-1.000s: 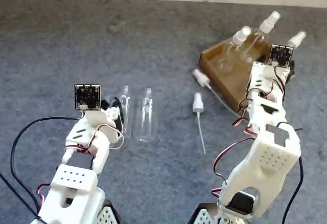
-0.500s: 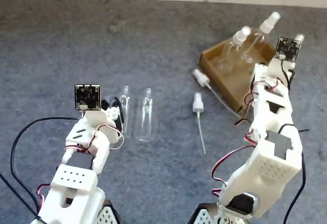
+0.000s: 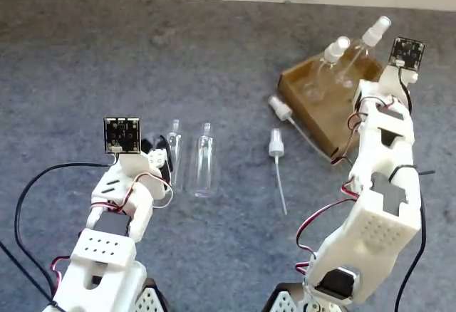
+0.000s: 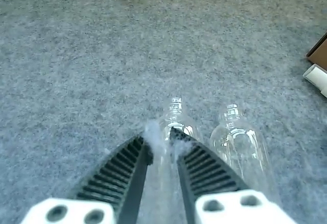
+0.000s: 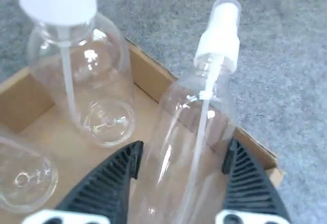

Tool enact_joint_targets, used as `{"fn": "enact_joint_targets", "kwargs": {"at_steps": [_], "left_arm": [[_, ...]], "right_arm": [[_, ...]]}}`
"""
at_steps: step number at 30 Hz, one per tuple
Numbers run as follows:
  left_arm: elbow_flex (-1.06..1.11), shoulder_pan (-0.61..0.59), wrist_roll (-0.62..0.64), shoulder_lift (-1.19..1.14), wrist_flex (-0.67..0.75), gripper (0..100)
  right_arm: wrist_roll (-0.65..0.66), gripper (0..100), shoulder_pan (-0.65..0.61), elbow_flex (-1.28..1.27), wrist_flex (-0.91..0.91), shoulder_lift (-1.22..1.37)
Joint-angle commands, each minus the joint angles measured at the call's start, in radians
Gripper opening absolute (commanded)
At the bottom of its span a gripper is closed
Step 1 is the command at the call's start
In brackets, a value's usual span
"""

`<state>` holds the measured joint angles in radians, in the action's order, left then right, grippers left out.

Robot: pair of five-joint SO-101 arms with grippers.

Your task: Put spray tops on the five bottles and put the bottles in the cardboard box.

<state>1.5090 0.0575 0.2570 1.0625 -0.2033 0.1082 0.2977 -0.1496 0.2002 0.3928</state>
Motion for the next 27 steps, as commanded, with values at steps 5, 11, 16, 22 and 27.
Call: {"fn": "enact_joint_targets", "kwargs": {"at_steps": [5, 11, 16, 22, 27], "left_arm": [[-0.007, -0.007, -0.015, 0.004, 0.025, 0], [-0.007, -0.007, -0.015, 0.002, 0.025, 0], [-0.007, -0.007, -0.015, 0.002, 0.025, 0], [-0.007, -0.007, -0.015, 0.002, 0.025, 0], [-0.007, -0.007, -0.015, 0.002, 0.025, 0]], "right_arm": [[-0.009, 14.6, -0.004, 0.073, 0.004, -0.022], [-0.009, 14.6, 0.015, 0.068, 0.004, -0.094], [-0.009, 14.6, 0.022, 0.062, 0.005, -0.217], [-0.009, 14.6, 0.024, 0.042, 0.094, -0.344], [-0.009, 14.6, 0.033, 0.042, 0.163, -0.447]]}}
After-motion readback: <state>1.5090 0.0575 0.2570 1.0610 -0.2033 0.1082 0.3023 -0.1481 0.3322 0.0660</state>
